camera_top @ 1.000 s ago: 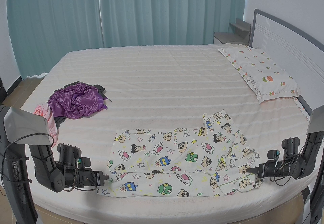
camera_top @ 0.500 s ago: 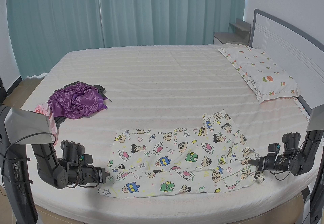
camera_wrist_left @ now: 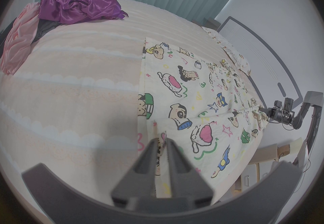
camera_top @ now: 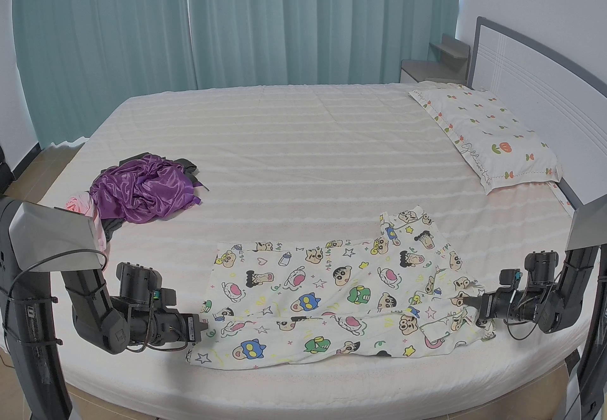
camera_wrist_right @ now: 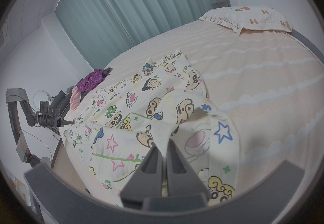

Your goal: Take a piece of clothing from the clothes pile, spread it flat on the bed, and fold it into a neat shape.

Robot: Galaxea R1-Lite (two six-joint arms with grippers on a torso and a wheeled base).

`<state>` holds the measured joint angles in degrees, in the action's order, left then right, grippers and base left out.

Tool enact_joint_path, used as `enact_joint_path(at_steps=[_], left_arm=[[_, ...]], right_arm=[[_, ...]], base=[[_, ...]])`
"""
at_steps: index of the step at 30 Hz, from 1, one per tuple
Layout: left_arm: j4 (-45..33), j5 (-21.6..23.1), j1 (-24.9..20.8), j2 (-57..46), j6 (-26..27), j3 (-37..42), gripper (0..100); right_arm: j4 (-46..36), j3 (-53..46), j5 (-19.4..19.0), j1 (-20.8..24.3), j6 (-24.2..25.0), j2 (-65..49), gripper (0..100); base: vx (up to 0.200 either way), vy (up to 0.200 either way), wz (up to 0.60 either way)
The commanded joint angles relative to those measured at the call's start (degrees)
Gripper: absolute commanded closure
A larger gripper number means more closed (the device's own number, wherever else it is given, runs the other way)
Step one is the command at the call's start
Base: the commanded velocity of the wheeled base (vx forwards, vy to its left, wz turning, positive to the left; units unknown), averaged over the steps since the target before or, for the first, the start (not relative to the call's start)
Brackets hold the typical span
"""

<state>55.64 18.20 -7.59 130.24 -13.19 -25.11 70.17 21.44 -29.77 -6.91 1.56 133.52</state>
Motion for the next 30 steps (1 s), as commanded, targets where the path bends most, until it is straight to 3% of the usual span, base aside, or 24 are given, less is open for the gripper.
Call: enact_joint_path(at_steps=[1, 9, 13, 16, 19, 20, 21, 25, 30], left_arm=[[0.00, -0.01, 0.04, 0.10, -0.08, -0.38, 0], [0.26, -0.01, 2.23, -2.36, -0.34, -0.90, 0], [-0.35, -0.01, 2.94, -5.26, -5.71, -6.97, 0], [-4.66, -0.10, 2.58, -5.00, -6.85, -13.21, 0], [-7.03, -0.10, 2.32, -4.74, -6.85, -15.67, 0], [-12.84, -0.10, 1.09, -2.54, -7.02, -22.26, 0], [-13.89, -0.18, 0.74, -1.57, -6.94, -23.75, 0], [-14.51, -3.35, -0.23, 2.73, -6.76, -27.71, 0], [-17.93, -3.96, -0.49, 3.44, -7.46, -30.43, 0]], right_arm=[[-0.03, 0.00, -0.03, 0.58, 0.02, 0.69, 0], [1.29, 0.00, -0.03, 0.14, 2.75, -2.30, 0], [2.60, 0.09, 0.06, -0.38, 7.67, -6.70, 0], [2.69, -0.09, 0.06, 0.41, 10.92, -7.49, 0], [2.69, -0.17, 0.15, 0.76, 11.18, -7.31, 0], [2.69, -0.70, 0.41, 1.20, 11.27, -6.70, 0], [2.60, -0.79, 0.85, 1.29, 11.27, -6.70, 0], [2.60, -0.96, 3.23, 2.08, 11.45, -6.17, 0], [2.69, -1.49, 3.75, 2.87, 11.36, -5.55, 0]], base=[[0.000, 0.000, 0.00], [0.000, 0.000, 0.00], [0.000, 0.000, 0.00], [0.000, 0.000, 0.00], [0.000, 0.000, 0.00], [0.000, 0.000, 0.00], [0.000, 0.000, 0.00], [0.000, 0.000, 0.00], [0.000, 0.000, 0.00]])
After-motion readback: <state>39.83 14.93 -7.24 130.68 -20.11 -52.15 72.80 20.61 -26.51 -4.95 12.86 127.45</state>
